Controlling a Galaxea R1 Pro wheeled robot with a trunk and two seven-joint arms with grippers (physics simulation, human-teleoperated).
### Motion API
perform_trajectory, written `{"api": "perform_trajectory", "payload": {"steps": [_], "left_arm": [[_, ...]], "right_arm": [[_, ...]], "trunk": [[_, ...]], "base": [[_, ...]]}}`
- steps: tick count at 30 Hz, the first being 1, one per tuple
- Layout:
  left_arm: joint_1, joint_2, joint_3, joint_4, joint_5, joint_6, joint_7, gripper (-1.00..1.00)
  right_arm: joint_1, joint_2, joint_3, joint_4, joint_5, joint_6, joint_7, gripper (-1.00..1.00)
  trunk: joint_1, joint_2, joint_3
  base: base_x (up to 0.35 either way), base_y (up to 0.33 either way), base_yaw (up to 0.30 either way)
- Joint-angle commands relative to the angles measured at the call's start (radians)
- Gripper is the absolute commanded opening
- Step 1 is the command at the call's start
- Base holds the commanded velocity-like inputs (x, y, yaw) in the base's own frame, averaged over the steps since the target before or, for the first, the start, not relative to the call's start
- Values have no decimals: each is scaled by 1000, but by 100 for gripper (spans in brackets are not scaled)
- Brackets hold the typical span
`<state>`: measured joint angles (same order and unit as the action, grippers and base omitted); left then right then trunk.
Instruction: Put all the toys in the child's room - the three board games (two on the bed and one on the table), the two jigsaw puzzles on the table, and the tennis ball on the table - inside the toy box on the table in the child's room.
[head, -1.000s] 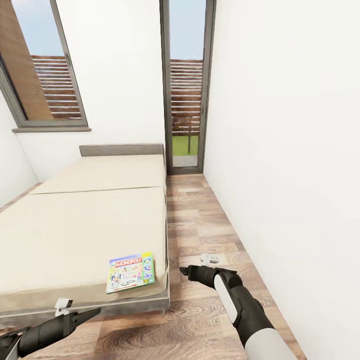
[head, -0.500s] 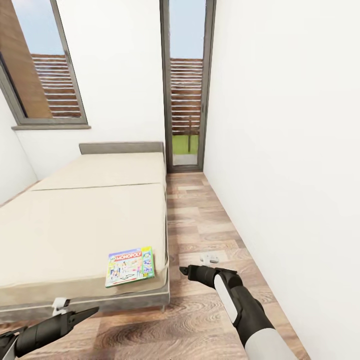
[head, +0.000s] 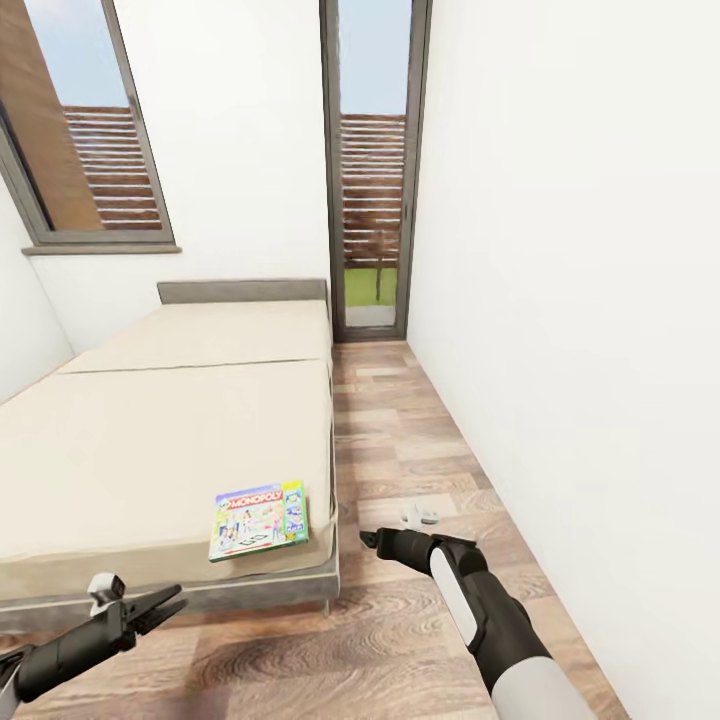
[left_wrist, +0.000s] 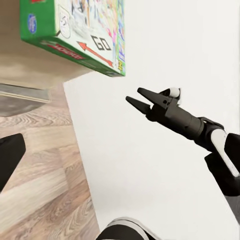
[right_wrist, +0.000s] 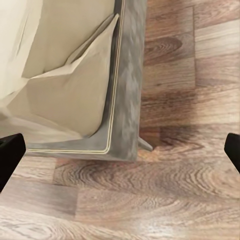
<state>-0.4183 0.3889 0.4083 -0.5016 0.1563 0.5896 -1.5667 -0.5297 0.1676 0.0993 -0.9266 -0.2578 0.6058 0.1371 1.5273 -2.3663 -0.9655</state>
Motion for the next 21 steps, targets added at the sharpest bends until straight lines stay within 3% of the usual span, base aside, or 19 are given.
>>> {"api": "perform_trajectory", "payload": {"steps": [1, 9, 16, 21], "left_arm": [[-1, 0, 13, 0, -1, 18, -4, 100], [-2, -1, 117, 0, -1, 51, 70, 100], [-2, 0, 151, 0, 0, 54, 81, 100], [-2, 0, 157, 0, 0, 54, 81, 100]], "right_arm": [[0, 0, -1, -1, 0, 5, 3, 100], [0, 1, -1, -3, 0, 5, 3, 100], [0, 1, -1, -3, 0, 5, 3, 100], [0, 0, -2, -3, 0, 5, 3, 100]], "trunk": [[4, -8, -4], [34, -64, -29], [38, -71, -32], [38, -71, -32]], "base": [[0, 0, 0], [0, 0, 0], [0, 0, 0], [0, 0, 0]]}}
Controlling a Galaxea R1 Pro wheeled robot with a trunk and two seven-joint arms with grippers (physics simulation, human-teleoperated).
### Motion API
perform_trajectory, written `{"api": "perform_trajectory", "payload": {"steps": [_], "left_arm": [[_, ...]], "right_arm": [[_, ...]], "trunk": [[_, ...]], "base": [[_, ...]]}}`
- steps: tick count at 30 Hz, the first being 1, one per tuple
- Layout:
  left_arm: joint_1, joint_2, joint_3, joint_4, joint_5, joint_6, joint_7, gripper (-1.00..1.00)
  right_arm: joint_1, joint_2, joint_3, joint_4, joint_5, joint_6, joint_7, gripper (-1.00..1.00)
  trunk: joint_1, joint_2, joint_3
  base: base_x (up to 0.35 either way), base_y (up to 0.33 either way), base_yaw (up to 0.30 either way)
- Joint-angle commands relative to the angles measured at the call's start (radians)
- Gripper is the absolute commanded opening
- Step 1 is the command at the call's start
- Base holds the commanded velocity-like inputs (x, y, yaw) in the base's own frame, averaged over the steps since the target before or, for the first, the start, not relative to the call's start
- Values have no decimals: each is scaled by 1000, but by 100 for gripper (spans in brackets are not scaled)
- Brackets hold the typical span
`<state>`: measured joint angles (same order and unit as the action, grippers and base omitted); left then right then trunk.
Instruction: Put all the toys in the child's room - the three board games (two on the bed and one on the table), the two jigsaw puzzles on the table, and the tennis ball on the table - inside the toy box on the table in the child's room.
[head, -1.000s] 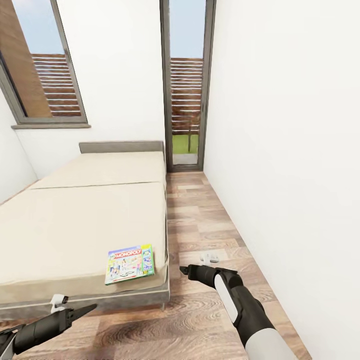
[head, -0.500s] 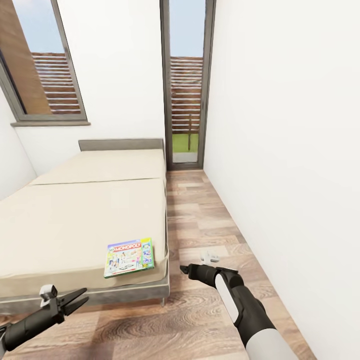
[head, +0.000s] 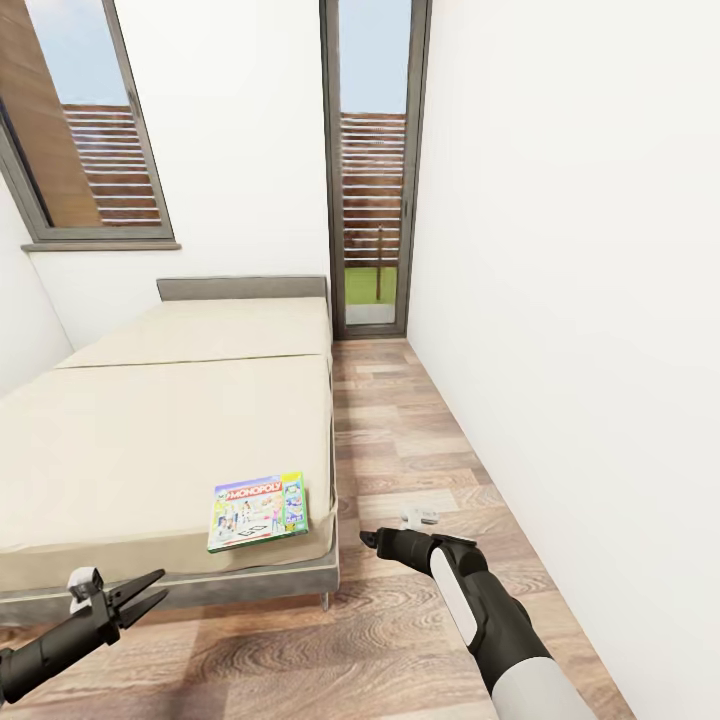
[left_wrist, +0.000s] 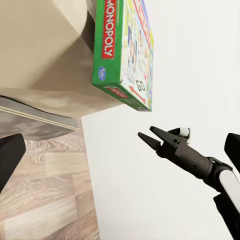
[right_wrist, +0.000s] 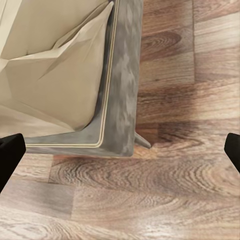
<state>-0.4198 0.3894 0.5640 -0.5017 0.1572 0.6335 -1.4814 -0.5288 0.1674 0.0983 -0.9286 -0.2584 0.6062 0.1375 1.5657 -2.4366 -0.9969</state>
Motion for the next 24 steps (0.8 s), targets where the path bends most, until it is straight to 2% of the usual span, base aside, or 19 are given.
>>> {"api": "perform_trajectory", "payload": {"steps": [1, 24], "left_arm": [[-1, 0, 2, 0, -1, 11, -4, 100], [-1, -1, 11, 0, -1, 9, -5, 100]], "right_arm": [[0, 0, -1, -1, 1, 5, 2, 100], [-1, -2, -2, 0, 1, 7, 1, 100]], "trunk": [[0, 0, -1], [0, 0, -1]], "base": [[0, 0, 0], [0, 0, 0]]}}
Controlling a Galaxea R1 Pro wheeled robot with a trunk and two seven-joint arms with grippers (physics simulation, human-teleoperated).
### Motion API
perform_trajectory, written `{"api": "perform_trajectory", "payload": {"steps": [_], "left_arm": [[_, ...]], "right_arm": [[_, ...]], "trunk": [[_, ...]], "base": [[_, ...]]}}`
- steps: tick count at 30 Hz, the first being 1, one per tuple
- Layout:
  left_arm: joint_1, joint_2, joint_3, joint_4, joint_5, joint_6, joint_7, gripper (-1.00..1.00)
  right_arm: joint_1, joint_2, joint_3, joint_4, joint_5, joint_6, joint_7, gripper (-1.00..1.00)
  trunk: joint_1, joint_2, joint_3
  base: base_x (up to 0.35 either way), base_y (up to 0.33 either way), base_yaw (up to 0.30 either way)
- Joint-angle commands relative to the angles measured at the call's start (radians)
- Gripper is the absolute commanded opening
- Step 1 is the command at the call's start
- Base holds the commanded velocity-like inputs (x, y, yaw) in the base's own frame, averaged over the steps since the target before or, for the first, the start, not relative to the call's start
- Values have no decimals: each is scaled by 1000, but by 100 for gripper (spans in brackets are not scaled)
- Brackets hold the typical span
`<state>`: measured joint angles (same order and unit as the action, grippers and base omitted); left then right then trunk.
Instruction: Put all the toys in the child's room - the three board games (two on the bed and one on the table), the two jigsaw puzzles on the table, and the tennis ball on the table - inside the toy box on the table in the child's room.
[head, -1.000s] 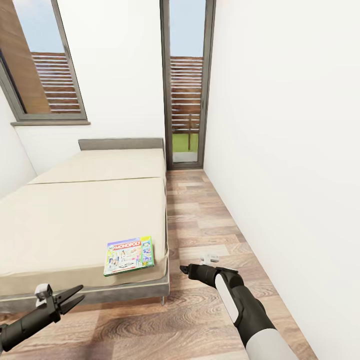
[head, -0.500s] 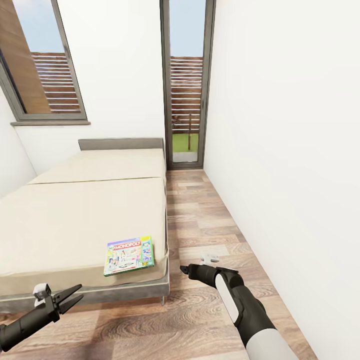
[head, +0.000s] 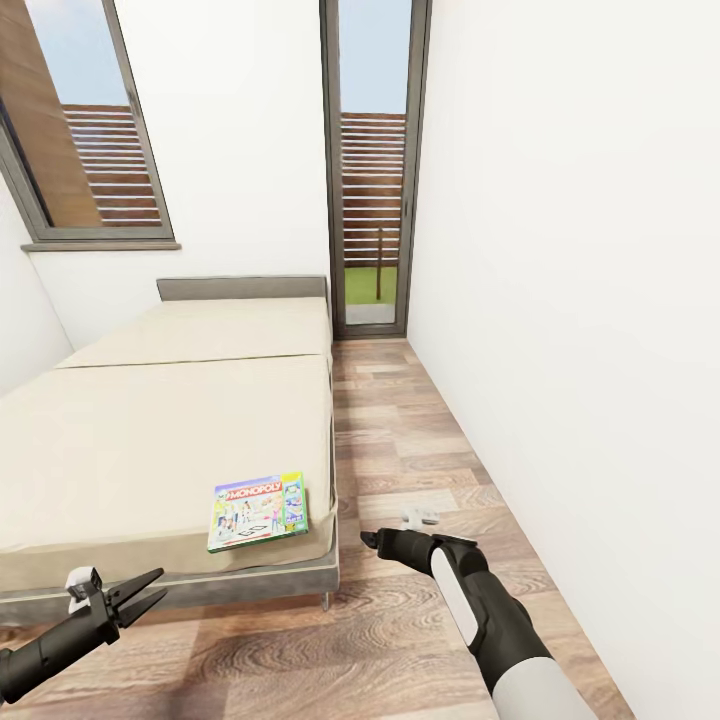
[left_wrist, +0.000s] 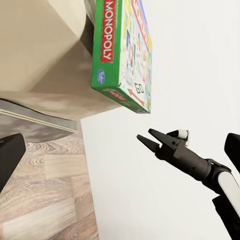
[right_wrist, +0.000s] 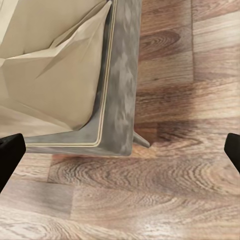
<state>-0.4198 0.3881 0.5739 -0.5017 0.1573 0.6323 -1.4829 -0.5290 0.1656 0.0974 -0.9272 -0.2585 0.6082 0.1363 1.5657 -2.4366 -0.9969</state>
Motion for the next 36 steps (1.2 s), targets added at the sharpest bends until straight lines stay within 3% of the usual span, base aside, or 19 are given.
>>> {"api": "perform_trajectory", "payload": {"steps": [1, 19, 29, 36], "left_arm": [[-1, 0, 1, 0, -1, 11, -4, 100], [-1, 0, 1, 0, -1, 10, -4, 100], [-1, 0, 1, 0, -1, 10, -3, 100], [-1, 0, 1, 0, -1, 10, -2, 100]], "right_arm": [[0, 0, -1, -1, 1, 5, 2, 100], [-3, -6, -5, 1, 1, 4, -4, 100], [-3, -13, -76, 5, 1, 6, -6, 100], [-3, -14, -97, 6, 1, 7, -6, 100]], "trunk": [[0, 0, -1], [0, 0, -1], [0, 0, -1], [0, 0, -1]], "base": [[0, 0, 0], [0, 0, 0], [0, 0, 0], [0, 0, 0]]}}
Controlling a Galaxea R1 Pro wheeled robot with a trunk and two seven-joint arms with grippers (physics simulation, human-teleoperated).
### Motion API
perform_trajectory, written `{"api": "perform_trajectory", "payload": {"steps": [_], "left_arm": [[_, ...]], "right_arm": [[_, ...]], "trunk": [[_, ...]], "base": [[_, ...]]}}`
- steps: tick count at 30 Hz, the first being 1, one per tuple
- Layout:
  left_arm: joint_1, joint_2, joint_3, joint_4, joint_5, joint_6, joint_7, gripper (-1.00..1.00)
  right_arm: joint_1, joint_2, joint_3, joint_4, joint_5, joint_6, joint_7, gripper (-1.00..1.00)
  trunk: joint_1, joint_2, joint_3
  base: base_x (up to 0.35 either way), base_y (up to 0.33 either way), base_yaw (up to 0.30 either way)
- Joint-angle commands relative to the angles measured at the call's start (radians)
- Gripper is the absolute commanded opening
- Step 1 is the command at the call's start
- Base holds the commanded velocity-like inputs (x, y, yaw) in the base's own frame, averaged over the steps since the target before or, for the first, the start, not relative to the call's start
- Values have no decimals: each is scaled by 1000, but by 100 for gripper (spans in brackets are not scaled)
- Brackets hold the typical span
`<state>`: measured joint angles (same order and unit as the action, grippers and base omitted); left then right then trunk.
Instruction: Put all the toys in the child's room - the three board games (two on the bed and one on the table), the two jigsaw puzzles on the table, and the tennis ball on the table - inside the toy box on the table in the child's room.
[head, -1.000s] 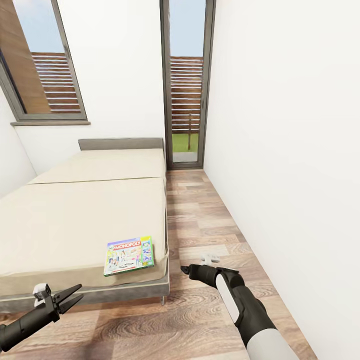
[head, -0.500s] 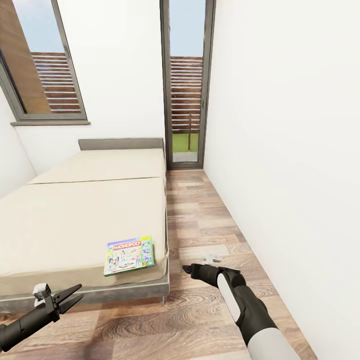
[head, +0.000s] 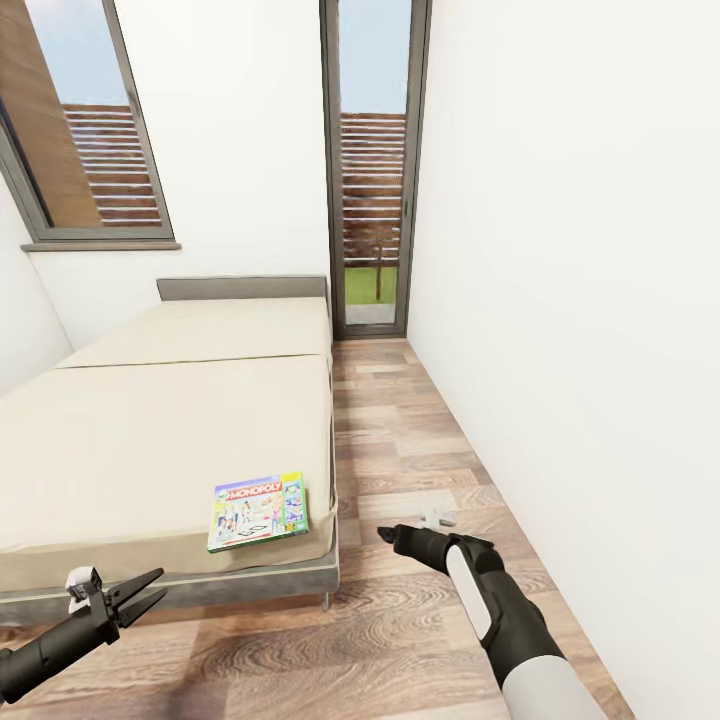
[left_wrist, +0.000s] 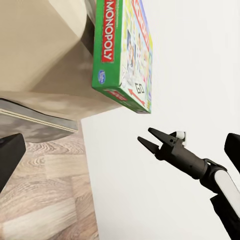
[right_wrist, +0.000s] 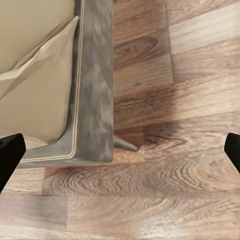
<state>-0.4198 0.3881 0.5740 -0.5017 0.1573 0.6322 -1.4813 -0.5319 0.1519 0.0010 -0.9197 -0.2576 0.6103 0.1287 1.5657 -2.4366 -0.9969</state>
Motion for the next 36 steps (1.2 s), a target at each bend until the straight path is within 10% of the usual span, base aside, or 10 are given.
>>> {"api": "perform_trajectory", "payload": {"steps": [1, 36], "left_arm": [[-1, 0, 1, 0, -1, 11, -4, 100], [-1, 0, 1, 0, -1, 9, -5, 100]], "right_arm": [[0, 0, -1, -1, 0, 5, 2, 100], [0, 1, -4, -1, 0, 5, 2, 100]], "trunk": [[0, 0, -1], [0, 0, -1]], "base": [[0, 0, 0], [5, -57, 0]]}}
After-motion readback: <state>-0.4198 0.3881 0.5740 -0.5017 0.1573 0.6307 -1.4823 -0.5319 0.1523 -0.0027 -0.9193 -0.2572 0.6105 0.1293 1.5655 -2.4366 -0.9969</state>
